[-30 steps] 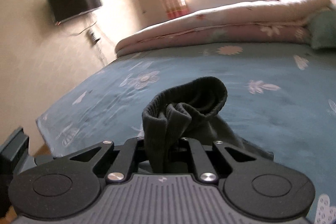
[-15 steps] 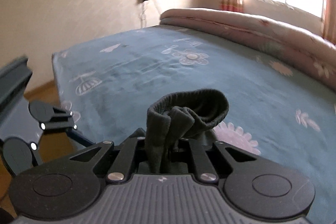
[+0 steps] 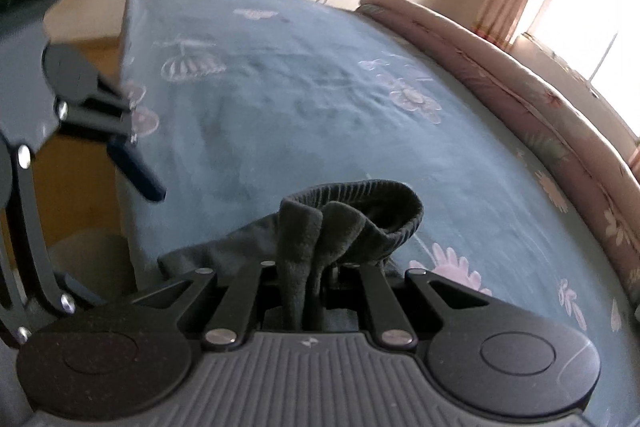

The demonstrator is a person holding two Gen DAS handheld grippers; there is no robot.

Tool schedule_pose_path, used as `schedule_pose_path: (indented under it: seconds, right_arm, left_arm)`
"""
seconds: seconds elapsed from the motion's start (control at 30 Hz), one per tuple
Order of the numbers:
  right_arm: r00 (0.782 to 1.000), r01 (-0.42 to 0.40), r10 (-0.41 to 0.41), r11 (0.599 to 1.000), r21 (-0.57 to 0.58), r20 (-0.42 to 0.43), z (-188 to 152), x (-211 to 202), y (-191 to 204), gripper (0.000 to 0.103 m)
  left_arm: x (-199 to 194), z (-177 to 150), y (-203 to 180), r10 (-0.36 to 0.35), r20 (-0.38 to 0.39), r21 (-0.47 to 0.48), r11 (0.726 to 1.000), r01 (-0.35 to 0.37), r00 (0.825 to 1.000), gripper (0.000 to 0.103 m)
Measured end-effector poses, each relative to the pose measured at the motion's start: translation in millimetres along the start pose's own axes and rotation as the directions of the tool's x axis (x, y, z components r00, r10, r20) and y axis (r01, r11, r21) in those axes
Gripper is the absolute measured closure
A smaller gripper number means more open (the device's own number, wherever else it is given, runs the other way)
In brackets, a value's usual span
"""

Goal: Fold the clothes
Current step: 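Lay the waistband end onto the folded sweatpants and open the right tool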

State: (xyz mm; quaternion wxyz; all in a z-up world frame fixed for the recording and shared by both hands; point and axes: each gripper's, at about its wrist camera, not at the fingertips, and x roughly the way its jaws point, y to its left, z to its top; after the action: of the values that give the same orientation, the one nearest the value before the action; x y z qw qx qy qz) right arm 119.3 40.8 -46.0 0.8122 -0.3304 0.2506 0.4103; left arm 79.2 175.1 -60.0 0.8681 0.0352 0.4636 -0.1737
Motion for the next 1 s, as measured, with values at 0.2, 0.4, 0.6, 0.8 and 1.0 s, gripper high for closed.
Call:
schedule_pose_path:
  seconds: [0.2,0.4,0.6,0.8,1.0]
  right_arm:
    - [1.000,0.001,-0.002,0.999,-0.043,-0.020,2,12,12,0.091]
    - [0.999,-0.031,0.029,0.998,-0.059,-0.044,-1,24,19,0.087]
    - [0.992,-0.097,0.092,0.993,-0.066,-0.084,-12,38,26,0.075]
    - [0.975,-0.208,0.210,0.978,0.029,-0.071,-24,28,17,0.050]
    - [0.953,-0.298,0.303,0.922,0.248,0.022,-54,-20,-34,0.038]
  left_arm:
    - [-1,-4,6,0.004,0.002,-0.029,1.000,-0.004,1.000,0.010]
    - [-4,-10,11,0.000,0.010,-0.061,0.998,0.001,1.000,0.010]
    - [-5,-13,15,0.008,0.006,-0.075,0.997,-0.008,1.000,0.010]
    - [-14,-13,17,0.004,0.017,-0.075,0.997,-0.003,1.000,0.010]
    - [-27,0,15,-0.001,0.062,-0.054,0.999,0.004,0.998,0.010]
